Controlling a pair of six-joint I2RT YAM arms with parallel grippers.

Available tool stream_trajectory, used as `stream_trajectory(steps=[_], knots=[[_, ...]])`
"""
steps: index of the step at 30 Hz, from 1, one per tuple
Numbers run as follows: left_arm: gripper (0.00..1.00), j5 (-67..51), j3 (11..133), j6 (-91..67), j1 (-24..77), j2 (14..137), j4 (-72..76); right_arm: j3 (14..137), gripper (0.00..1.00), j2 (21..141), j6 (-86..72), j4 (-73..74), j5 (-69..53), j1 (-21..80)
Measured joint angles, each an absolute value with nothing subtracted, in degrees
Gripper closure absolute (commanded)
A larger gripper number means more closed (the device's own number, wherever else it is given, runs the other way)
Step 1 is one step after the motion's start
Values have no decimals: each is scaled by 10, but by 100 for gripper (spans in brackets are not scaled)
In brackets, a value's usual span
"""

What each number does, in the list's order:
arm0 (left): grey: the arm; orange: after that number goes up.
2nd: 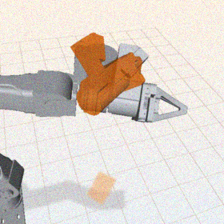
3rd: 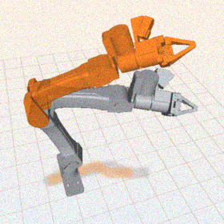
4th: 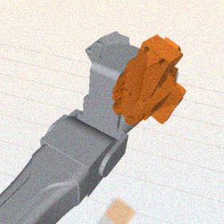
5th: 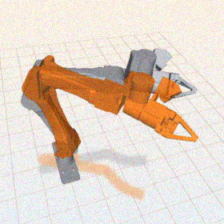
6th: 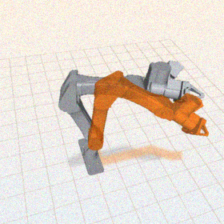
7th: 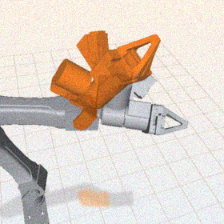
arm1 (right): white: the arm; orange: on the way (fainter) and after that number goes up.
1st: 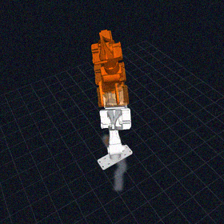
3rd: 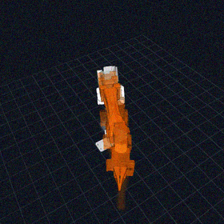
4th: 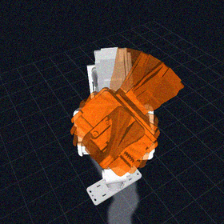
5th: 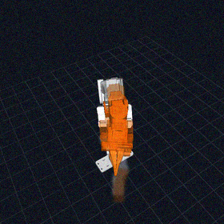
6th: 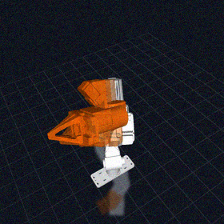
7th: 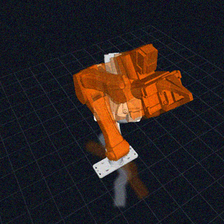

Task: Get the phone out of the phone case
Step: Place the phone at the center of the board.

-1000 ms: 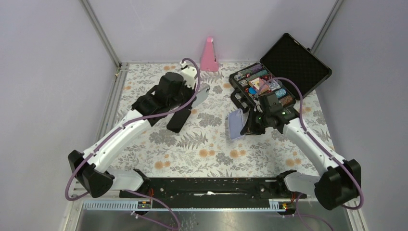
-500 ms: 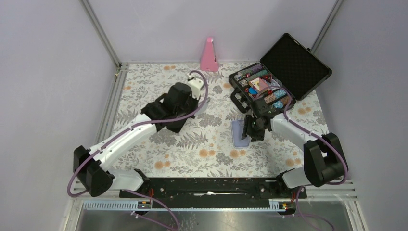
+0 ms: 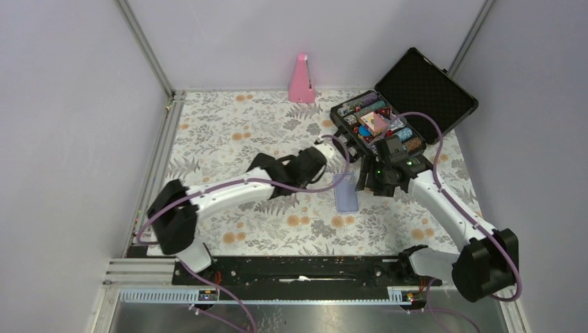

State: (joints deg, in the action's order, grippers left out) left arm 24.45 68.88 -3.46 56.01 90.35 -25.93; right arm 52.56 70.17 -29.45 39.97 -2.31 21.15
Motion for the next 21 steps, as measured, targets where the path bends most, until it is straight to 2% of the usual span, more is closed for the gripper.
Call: stream_trajectory(steps=[5, 12, 14, 18, 21], knots=[[100, 345, 734, -19, 603, 1005, -255, 526, 33, 659, -294, 435, 6, 178], [99, 440, 747, 2, 650, 1063, -240, 525, 35, 616, -287, 473, 13, 81], [93, 464, 747, 0, 668, 1076, -241, 528, 35, 613, -278, 488, 9, 44], [94, 515, 751, -31, 710, 1110, -264, 555, 36, 612, -264, 511, 6, 6], [86, 548, 775, -66, 738, 1155, -304, 574, 38, 613, -263, 511, -23, 0]])
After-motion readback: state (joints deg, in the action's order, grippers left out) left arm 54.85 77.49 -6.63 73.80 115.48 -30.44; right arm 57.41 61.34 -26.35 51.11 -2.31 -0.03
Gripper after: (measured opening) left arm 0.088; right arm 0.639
